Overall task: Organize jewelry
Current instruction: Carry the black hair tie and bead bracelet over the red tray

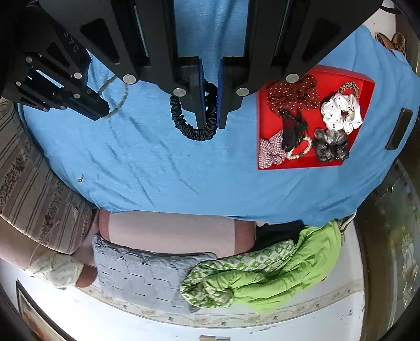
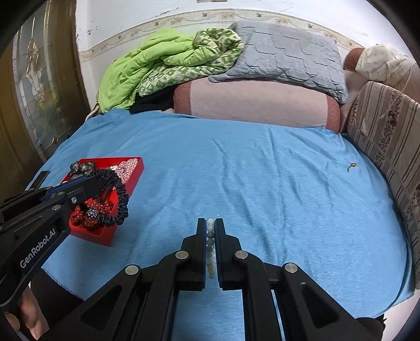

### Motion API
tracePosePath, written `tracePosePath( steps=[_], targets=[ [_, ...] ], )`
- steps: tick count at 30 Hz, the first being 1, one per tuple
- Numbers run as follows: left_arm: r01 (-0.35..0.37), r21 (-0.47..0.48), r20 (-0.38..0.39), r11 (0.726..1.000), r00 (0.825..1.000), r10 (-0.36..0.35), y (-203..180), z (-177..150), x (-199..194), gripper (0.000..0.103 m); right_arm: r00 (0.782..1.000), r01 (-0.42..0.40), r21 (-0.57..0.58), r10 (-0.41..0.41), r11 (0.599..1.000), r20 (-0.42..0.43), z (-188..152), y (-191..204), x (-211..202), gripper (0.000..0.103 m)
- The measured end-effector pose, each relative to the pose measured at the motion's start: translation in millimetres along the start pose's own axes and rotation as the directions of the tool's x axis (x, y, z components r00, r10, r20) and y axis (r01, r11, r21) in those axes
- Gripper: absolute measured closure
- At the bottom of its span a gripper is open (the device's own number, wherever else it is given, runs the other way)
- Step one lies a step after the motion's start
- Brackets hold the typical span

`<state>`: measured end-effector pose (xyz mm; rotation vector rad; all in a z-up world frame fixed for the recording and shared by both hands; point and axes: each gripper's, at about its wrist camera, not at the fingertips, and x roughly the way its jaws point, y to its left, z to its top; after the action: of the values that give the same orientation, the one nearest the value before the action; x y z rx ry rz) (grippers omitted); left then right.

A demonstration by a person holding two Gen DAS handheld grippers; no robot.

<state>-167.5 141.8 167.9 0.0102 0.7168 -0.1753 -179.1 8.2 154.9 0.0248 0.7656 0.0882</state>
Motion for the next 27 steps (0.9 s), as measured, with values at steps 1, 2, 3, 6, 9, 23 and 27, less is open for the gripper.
tracePosePath(
  steps=[1, 2, 3, 6, 9, 23, 27],
  targets=[
    [-0.001, -0.005, -0.002, 1.0, 1.0, 0.001, 3.2, 0.1, 0.5, 0.096, 1.0, -0.003, -0.004, 0.003, 1.0, -0.002, 0.3, 2.8, 1.4, 0.096],
    [-0.004, -0.013, -0.003, 1.0, 1.0, 0.004, 7.3, -0.4, 1.1, 0.096, 1.0, -0.005, -0.009, 0.005, 1.0, -0.004, 0.1, 5.3, 1.9, 0.096],
    [-0.005, -0.018, -0.004, 1.0, 1.0, 0.005, 10.4, -0.8, 1.3, 0.096, 1.0, -0.008, -0.015, 0.008, 1.0, -0.006, -0.1, 8.7, 2.5, 0.096],
    [-0.015, -0.033, -0.003, 0.999, 1.0, 0.015, 21.4, -2.1, 2.0, 0.096, 1.0, -0.018, -0.031, 0.018, 0.999, -0.01, 0.8, 17.7, 4.3, 0.096],
    [-0.029, -0.046, -0.002, 0.999, 1.0, 0.029, 30.9, -3.1, 3.0, 0.096, 0.999, -0.036, -0.04, 0.035, 0.999, -0.012, 2.3, 25.6, 5.7, 0.096],
    [-0.086, -0.107, -0.018, 0.991, 0.996, 0.084, 81.5, -11.5, 15.2, 0.096, 0.992, -0.121, -0.116, 0.117, 0.986, -0.044, 11.7, 78.1, 23.1, 0.096],
    [-0.103, -0.13, -0.028, 0.986, 0.995, 0.101, 99.4, -15.2, 20.3, 0.096, 0.989, -0.144, -0.13, 0.138, 0.981, -0.055, 16.9, 89.3, 29.4, 0.096]
  ],
)
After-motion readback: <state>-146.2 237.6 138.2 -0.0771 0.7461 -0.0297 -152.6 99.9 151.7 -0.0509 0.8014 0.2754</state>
